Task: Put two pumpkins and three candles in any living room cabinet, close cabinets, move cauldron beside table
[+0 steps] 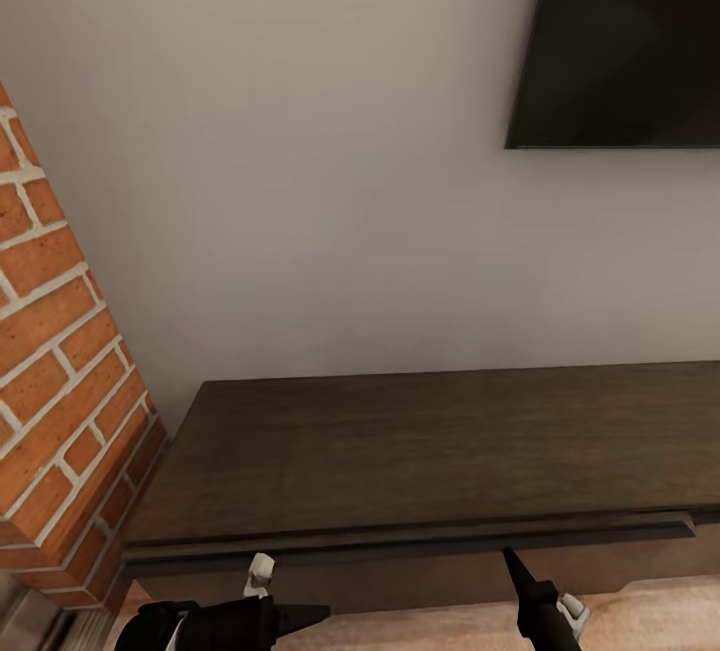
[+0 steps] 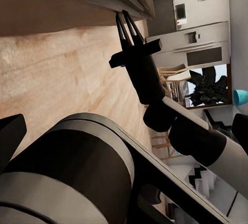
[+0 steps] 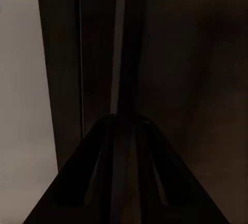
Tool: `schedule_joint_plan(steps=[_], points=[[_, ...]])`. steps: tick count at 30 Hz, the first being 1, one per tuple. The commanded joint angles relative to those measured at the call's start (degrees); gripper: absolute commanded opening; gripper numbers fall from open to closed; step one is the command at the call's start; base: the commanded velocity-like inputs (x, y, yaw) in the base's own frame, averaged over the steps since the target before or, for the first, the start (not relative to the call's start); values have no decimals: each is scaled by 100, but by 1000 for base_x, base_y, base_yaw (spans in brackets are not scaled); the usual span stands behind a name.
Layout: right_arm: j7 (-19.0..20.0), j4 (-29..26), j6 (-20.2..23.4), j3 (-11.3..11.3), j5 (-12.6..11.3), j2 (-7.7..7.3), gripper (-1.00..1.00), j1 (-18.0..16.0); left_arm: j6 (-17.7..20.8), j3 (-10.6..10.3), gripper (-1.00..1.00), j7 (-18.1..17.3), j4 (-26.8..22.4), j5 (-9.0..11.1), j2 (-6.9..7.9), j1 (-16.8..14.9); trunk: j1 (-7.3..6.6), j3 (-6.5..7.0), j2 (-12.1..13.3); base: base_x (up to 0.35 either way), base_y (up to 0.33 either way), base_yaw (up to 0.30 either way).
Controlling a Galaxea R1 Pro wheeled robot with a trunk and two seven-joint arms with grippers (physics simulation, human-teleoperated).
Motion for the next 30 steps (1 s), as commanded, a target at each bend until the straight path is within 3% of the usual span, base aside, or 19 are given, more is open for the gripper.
schedule_joint_plan(steps=[1, 30], points=[[54, -173, 87, -4, -112, 0, -100, -4, 60, 1, 100, -14, -1, 10, -1, -1, -2, -5, -3, -16, 0, 0], [61, -182, 63, -12, -132, 8, -100, -4, 61, -1, 100, -14, -1, 10, -3, -1, -2, -5, -3, -26, 0, 0]])
